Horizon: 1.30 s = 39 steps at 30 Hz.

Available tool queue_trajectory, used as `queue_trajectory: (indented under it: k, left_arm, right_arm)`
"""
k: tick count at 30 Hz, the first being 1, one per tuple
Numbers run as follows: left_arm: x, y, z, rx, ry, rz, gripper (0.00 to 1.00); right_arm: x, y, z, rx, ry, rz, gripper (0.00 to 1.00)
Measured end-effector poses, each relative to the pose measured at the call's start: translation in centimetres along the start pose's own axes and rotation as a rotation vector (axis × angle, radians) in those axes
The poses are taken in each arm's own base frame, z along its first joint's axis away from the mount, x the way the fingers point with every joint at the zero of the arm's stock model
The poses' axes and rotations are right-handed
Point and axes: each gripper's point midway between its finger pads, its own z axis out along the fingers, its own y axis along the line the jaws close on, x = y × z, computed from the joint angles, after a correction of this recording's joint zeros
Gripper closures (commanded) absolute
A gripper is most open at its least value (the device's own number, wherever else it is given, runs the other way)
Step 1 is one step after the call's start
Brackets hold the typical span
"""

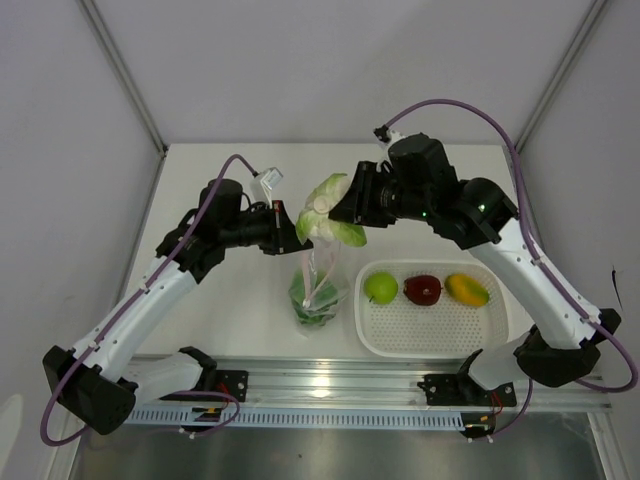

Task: Place the food in the zip-top bag and seal the zipper
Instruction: Place the fake vegetable in the zipper food storage bag.

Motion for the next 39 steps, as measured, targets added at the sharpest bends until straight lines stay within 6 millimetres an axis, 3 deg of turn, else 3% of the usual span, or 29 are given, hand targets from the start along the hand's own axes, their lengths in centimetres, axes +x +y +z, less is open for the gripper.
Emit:
queue_trajectory:
  k: [7,19,23,29,39]
  left_arm:
    - [0.0,0.0,0.0,0.000,-0.001,0.000,0.99]
    - [-0.5,-0.8,-0.6,0.015,-0.022,-0.001,0.99]
    - [-0.6,-1.3,-0.7,0.031,-0.028,-0.011,0.99]
    - [-0.9,-2.0,-0.7,0.067,-0.033,-0.017,0.99]
    - [-0.9,-2.1,-0.7,0.070,-0.031,-0.023,1.00]
  right_arm:
    - [3.1,-3.1,2.3,0.134,0.110,0.002,1.00]
    - [6.4,-7.5,2.5,0.356,0.248,-0.071,1.00]
    - [6.3,-7.3,2.9,0.383,0.273,-0.090,1.00]
    - [4.9,-5.3,5.6,0.362,0.249,-0.085,0.98]
    - [5.7,-5.9,7.2,0.452,0.232,0.031,1.00]
